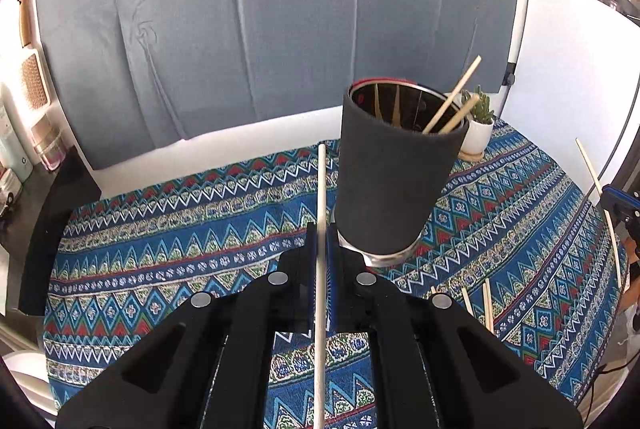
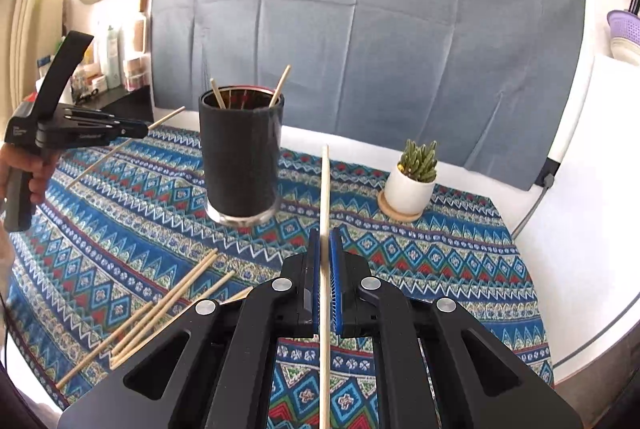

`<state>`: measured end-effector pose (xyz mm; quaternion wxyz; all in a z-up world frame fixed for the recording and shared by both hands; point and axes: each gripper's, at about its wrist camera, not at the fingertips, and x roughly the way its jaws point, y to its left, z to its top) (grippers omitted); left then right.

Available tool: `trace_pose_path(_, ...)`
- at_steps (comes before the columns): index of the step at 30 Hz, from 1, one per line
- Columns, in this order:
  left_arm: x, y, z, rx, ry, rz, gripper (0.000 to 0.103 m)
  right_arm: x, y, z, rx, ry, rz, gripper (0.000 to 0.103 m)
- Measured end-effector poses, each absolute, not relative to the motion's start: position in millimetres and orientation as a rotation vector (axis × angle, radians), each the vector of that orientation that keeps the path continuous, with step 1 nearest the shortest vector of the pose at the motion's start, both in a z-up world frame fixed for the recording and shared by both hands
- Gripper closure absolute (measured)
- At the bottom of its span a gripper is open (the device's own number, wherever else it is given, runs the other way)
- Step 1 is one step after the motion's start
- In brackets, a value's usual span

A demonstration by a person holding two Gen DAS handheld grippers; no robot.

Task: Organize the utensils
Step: 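Carry both held sticks up over the black holder's opening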

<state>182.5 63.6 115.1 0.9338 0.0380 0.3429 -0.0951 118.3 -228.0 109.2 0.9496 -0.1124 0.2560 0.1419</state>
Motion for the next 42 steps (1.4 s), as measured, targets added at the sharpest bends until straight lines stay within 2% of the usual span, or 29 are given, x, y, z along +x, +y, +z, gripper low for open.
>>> trace_pose_path(11,201,73,192,0.007,0.579,-0.203,0.098,155,-220,172,-0.083,0.374,0.401,0.098)
trace_pose_path(20,222,63,220,-0.050,0.466,-0.300,0.098,197,-191,193,0.052,0.310,0.567,0.098)
trace_pose_path(32,264,41,188,-0.239,0.229,-0.548,0.098,263,-191,184,0.440,0.202,0.680,0.098)
trace_pose_path(38,287,37,166,-0.336,0.157,-0.579,0.098,285,-184,172,0.484,0.163,0.640,0.099)
trace_pose_path(42,296,37,155,-0.363,0.177,-0.563,0.098,289,-181,165,0.468,0.181,0.642,0.099)
